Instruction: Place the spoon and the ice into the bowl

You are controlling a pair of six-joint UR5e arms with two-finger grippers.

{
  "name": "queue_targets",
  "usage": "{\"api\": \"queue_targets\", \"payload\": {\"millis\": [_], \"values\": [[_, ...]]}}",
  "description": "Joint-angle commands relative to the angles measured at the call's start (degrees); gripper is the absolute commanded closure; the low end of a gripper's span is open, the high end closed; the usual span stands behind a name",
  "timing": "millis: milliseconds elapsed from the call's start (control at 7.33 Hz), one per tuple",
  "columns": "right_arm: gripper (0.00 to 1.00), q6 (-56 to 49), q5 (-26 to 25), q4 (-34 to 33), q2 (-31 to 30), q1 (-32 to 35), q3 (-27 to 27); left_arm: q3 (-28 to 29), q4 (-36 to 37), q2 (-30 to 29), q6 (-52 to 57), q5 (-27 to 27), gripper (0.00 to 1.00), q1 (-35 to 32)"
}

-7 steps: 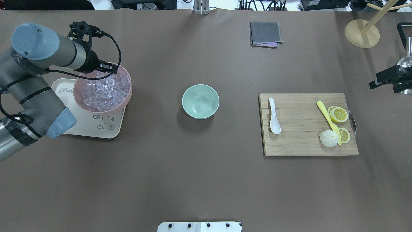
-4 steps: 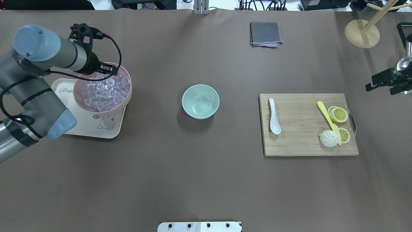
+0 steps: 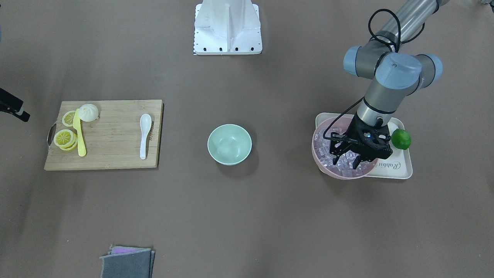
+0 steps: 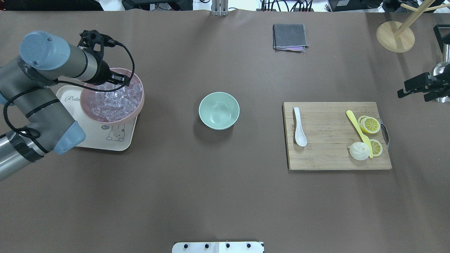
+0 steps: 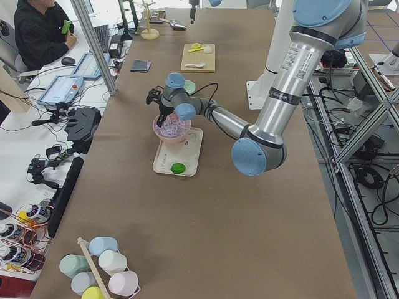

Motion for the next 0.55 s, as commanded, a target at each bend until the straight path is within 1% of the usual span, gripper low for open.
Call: {"api": "queue_targets", "payload": {"millis": [0, 409], "values": [[0.00, 2.52, -0.09, 0.00, 0.90, -0.71, 0.48, 0.27, -0.07, 0.05, 0.07, 0.00, 0.37, 0.37], [0.00, 4.64, -1.75, 0.00, 2.13, -2.46, 0.74, 0.36, 0.11, 0.48, 0.50, 0.00, 0.38, 0.46]]}}
